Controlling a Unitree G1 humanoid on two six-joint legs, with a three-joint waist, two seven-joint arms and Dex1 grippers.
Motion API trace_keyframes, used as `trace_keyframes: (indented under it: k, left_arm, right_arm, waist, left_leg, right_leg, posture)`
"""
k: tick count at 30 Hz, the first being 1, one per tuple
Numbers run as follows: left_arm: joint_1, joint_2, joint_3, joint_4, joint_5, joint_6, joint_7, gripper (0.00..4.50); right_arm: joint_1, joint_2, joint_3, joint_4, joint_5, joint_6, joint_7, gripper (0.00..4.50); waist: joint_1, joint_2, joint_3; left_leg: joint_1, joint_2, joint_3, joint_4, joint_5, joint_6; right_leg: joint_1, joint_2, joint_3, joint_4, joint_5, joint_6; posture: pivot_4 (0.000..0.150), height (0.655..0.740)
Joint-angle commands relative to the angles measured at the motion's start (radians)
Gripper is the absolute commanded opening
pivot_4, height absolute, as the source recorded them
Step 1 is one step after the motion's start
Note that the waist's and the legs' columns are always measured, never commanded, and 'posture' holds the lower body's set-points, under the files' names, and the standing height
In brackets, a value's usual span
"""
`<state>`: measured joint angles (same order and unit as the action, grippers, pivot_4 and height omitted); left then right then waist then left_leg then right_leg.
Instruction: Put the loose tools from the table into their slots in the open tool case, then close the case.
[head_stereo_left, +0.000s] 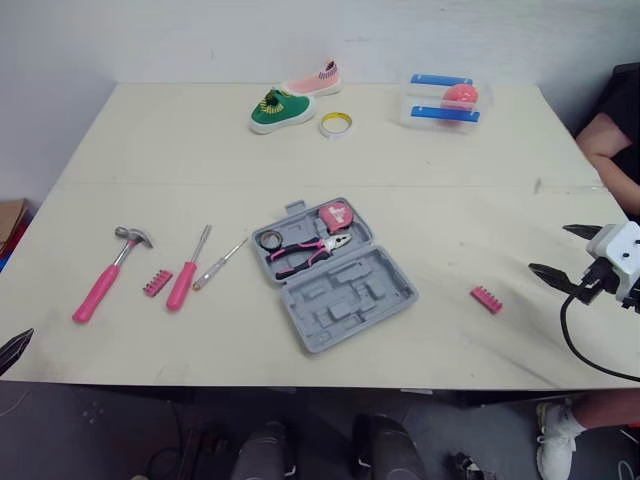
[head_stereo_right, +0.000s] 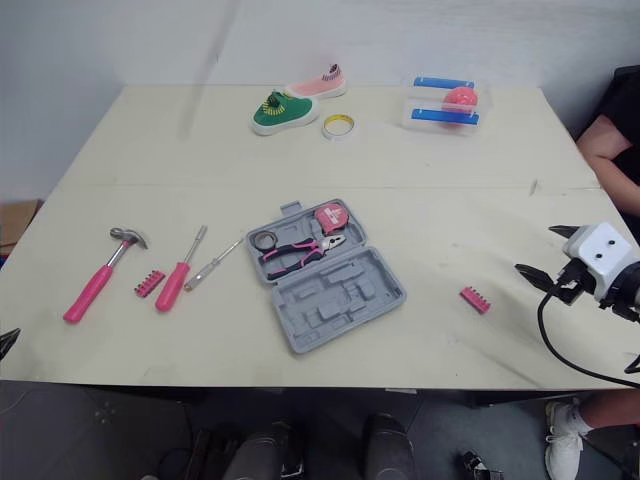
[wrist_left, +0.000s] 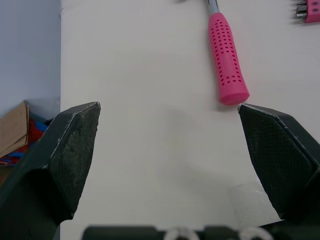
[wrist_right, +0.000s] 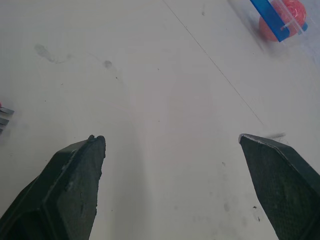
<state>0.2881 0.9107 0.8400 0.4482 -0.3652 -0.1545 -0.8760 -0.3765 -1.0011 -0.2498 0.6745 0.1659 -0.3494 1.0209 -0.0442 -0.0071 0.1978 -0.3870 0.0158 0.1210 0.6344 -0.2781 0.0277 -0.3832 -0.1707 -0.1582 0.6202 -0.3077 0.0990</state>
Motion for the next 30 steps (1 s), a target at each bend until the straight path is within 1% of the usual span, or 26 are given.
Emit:
trace_keyframes:
  k: [1, 3, 4, 7, 11, 14, 16, 18, 19, 20, 21, 23, 25, 26, 27, 30]
  left_arm:
    - [-0.007, -0.007, 0.019, -0.043, -0.055, 0.041, -0.01, 4.45]
    - [-0.017, -0.025, 0.019, -0.14, -0.153, 0.134, -0.056, 4.45]
    - [-0.018, -0.032, 0.009, -0.184, -0.169, 0.151, -0.064, 4.45]
    - [-0.016, -0.042, -0.016, -0.259, -0.154, 0.164, -0.059, 4.45]
    - [-0.015, -0.077, -0.104, -0.445, -0.157, 0.233, -0.034, 4.45]
    - [-0.041, -0.107, -0.225, -0.643, -0.158, 0.353, 0.045, 4.45]
    - [-0.073, -0.124, -0.297, -0.727, -0.137, 0.41, 0.101, 4.45]
    - [-0.109, -0.135, -0.372, -0.789, -0.131, 0.478, 0.145, 3.92]
    - [-0.131, -0.142, -0.4, -0.811, -0.125, 0.505, 0.172, 3.64]
    - [-0.171, -0.156, -0.457, -0.842, -0.119, 0.543, 0.203, 3.25]
    - [-0.198, -0.167, -0.494, -0.862, -0.114, 0.57, 0.225, 2.76]
    - [-0.269, -0.2, -0.615, -0.878, -0.072, 0.628, 0.27, 1.9]
    - [-0.32, -0.24, -0.687, -0.867, -0.048, 0.673, 0.309, 0.82]
    - [-0.336, -0.255, -0.712, -0.861, -0.034, 0.692, 0.327, 0.46]
    - [-0.344, -0.259, -0.739, -0.86, -0.024, 0.709, 0.328, 0.04]
    - [-0.357, -0.272, -0.774, -0.856, -0.006, 0.731, 0.337, 0.04]
  right_arm:
    - [-0.015, 0.001, -0.011, -0.035, 0.026, 0.014, 0.01, 4.5]
    - [-0.029, 0.027, 0.001, -0.07, 0.05, 0.051, 0.027, 4.5]
    - [-0.037, 0.04, 0.008, -0.091, 0.063, 0.071, 0.038, 4.5]
    - [-0.05, 0.063, 0.02, -0.142, 0.082, 0.127, 0.064, 4.5]
    - [-0.086, 0.112, 0.062, -0.238, 0.119, 0.262, 0.083, 4.5]
    - [-0.133, 0.145, 0.097, -0.237, 0.104, 0.312, 0.084, 4.5]
    - [-0.163, 0.164, 0.123, -0.227, 0.083, 0.315, 0.082, 4.5]
    - [-0.184, 0.18, 0.145, -0.217, 0.087, 0.34, 0.103, 3.95]
    - [-0.195, 0.187, 0.157, -0.206, 0.078, 0.334, 0.108, 3.62]
    - [-0.219, 0.205, 0.177, -0.181, 0.061, 0.319, 0.106, 3.18]
    - [-0.235, 0.217, 0.19, -0.162, 0.048, 0.305, 0.104, 2.68]
    - [-0.289, 0.26, 0.225, -0.09, 0.007, 0.267, 0.085, 1.69]
    - [-0.335, 0.298, 0.253, -0.022, -0.029, 0.234, 0.07, 0.54]
    - [-0.353, 0.313, 0.265, 0.008, -0.045, 0.213, 0.065, 0.16]
    - [-0.368, 0.326, 0.278, 0.035, -0.063, 0.198, 0.057, 0.0]
    - [-0.401, 0.353, 0.305, 0.09, -0.092, 0.159, 0.062, 0.0]
  waist:
    - [0.0, 0.0, 0.0]
    - [0.0, 0.0, 0.0]
    - [0.0, 0.0, 0.0]
    - [0.002, 0.0, 0.0]
    - [0.004, 0.0, 0.0]
    - [0.011, 0.0, 0.0]
    - [0.015, 0.0, 0.0]
    - [0.018, 0.0, 0.0]
    - [0.019, 0.0, 0.0]
    - [0.019, 0.0, 0.0]
    - [0.019, 0.0, 0.0]
    - [0.018, 0.0, 0.0]
    - [0.014, 0.0, 0.0]
    - [0.013, 0.0, 0.0]
    - [0.012, 0.0, 0.0]
    - [0.015, 0.001, 0.001]
  left_leg:
    - [0.0, 0.0, 0.0, 0.0, 0.0, 0.0]
    - [0.0, 0.0, 0.0, 0.0, 0.0, 0.0]
    - [0.0, 0.0, 0.0, 0.0, 0.0, 0.0]
    - [0.0, 0.001, 0.0, 0.001, 0.0, -0.001]
    - [0.0, 0.001, 0.0, 0.001, 0.002, 0.002]
    - [0.0, 0.001, 0.0, 0.002, 0.002, 0.002]
    - [0.0, 0.001, 0.0, 0.003, 0.002, 0.002]
    - [0.0, 0.001, 0.0, 0.003, 0.002, 0.002]
    - [-0.001, 0.001, -0.001, 0.003, 0.002, 0.002]
    - [-0.001, 0.001, -0.001, 0.003, 0.003, 0.002]
    - [-0.001, 0.001, -0.001, 0.003, 0.003, 0.003]
    - [-0.001, 0.0, -0.001, 0.004, 0.003, 0.004]
    - [0.0, -0.001, 0.0, 0.006, 0.003, 0.004]
    - [0.0, 0.0, 0.0, 0.006, 0.003, 0.004]
    - [-0.001, 0.001, 0.0, 0.008, 0.003, 0.004]
    - [-0.003, 0.002, 0.0, 0.01, 0.003, 0.004]
  right_leg:
    - [0.0, 0.0, 0.0, 0.0, 0.0, 0.0]
    - [0.0, 0.0, 0.0, 0.0, 0.0, 0.0]
    - [0.0, 0.0, 0.001, 0.0, 0.0, 0.0]
    - [0.0, 0.0, 0.001, 0.001, 0.0, 0.0]
    - [0.0, 0.001, 0.001, 0.0, 0.0, 0.0]
    - [0.001, 0.001, 0.001, 0.001, 0.0, 0.0]
    - [0.001, 0.001, 0.001, 0.001, 0.0, 0.0]
    - [0.001, 0.002, 0.001, 0.001, 0.0, 0.0]
    - [0.001, 0.003, 0.001, 0.001, 0.0, -0.001]
    - [0.001, 0.003, 0.001, 0.001, 0.0, -0.001]
    - [0.001, 0.004, 0.001, 0.001, 0.0, -0.001]
    - [0.002, 0.005, 0.001, 0.001, 0.0, -0.001]
    - [0.003, 0.006, 0.0, 0.003, 0.001, 0.0]
    - [0.002, 0.006, 0.0, 0.003, 0.001, 0.0]
    - [0.002, 0.007, 0.0, 0.005, 0.001, 0.0]
    - [0.002, 0.01, 0.0, 0.006, 0.0, 0.0]
  posture:
    - [0.15, 0.74]
    - [0.15, 0.74]
    - [0.15, 0.74]
    - [0.15, 0.74]
    - [0.15, 0.74]
    - [0.15, 0.74]
    - [0.15, 0.74]
    - [0.15, 0.74]
    - [0.15, 0.74]
    - [0.15, 0.74]
    - [0.15, 0.74]
    - [0.15, 0.74]
    - [0.15, 0.74]
    - [0.15, 0.74]
    - [0.15, 0.74]
    - [0.15, 0.74]
